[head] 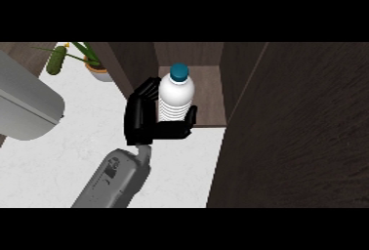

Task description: Pick up the bottled water, place it into the cabinet and close the cabinet

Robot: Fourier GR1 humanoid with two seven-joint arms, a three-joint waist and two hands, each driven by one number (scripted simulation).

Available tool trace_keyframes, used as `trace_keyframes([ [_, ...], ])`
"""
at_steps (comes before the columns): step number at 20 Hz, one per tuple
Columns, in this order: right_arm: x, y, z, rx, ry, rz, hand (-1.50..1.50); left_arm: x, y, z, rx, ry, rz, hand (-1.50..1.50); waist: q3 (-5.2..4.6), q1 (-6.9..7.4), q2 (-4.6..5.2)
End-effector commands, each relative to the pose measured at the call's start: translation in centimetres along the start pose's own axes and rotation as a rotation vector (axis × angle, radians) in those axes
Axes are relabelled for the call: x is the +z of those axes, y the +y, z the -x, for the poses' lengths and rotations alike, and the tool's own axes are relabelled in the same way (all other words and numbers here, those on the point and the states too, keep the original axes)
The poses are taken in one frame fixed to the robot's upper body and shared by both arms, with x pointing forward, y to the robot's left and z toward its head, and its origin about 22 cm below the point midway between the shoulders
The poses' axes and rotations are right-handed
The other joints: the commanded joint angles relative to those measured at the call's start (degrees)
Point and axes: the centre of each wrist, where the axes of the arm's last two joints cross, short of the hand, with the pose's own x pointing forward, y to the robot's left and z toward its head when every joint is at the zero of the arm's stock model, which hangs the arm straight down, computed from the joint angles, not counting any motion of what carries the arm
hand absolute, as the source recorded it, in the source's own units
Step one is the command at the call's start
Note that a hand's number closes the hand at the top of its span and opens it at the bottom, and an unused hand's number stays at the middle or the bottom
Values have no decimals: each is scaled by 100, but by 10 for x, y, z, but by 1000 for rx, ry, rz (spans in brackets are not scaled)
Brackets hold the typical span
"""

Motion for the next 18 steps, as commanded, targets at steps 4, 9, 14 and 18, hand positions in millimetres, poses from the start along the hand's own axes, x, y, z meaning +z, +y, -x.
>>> trace_keyframes([
  [4, 9, -5, -26, -17, -44, 10, -150, -46, -12, -2, -86, -2, -37, 150, -1, -23, 9],
  [9, 7, -13, -33, -4, -56, 0, -150, -68, -17, 0, -140, 27, -14, 150, -1, -39, 19],
  [14, 6, -3, -25, -23, -59, 18, -150, -79, -11, 18, -244, 40, -71, 150, -4, -57, 23],
  [18, 16, -1, -25, -47, -39, -1, -150, -86, -12, 28, -290, 42, -121, 150, -3, -130, 28],
])
